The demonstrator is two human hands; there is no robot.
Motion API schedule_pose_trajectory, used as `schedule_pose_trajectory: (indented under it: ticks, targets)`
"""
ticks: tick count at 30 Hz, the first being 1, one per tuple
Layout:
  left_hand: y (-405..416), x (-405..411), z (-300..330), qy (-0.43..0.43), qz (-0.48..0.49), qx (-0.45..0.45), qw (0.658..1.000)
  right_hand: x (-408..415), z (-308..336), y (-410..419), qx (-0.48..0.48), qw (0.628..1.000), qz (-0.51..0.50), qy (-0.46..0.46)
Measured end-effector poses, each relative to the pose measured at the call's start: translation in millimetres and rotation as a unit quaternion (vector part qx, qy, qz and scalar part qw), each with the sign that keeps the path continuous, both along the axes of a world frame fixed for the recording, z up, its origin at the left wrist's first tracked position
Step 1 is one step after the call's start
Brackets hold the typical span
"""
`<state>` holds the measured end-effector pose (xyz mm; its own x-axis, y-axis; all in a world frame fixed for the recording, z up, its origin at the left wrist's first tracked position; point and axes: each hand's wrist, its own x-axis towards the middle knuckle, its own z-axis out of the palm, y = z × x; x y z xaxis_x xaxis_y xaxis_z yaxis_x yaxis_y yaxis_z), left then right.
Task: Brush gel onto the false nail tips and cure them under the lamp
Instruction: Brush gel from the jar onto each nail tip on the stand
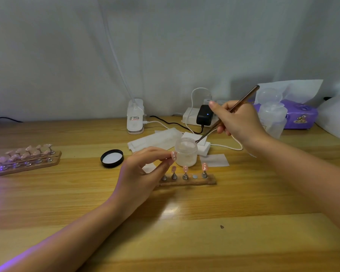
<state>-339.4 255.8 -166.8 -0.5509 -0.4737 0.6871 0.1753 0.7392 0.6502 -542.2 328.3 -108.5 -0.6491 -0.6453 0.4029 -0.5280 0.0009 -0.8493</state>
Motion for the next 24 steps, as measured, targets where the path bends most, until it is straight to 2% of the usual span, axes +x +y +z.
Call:
schedule_pose_trajectory:
  ticks: [4,9,10,15,24]
  targets:
    - [-1,1,0,-0.003,-0.002,-0.003,1.000,0,3,10,-0.034,0.999,-0.022,0.014]
    - [-1,1,1,-0.008,-0.006,-0.016,1.000,26,-10,33,-0.132,0.989,0.027,-0.057]
    - [-1,1,0,-0.007,-0.008,-0.020,1.000,33,-19,38,-0.142,0.988,0.037,-0.043]
    - [-1,1,-1,-0.014,-0.008,-0.035,0.999,51,-53,54,-0.138,0.978,0.064,0.145]
    - [-1,0,-2,-0.030,0.010,-0.039,0.999,64,-56,52,-0.148,0.971,0.084,0.171]
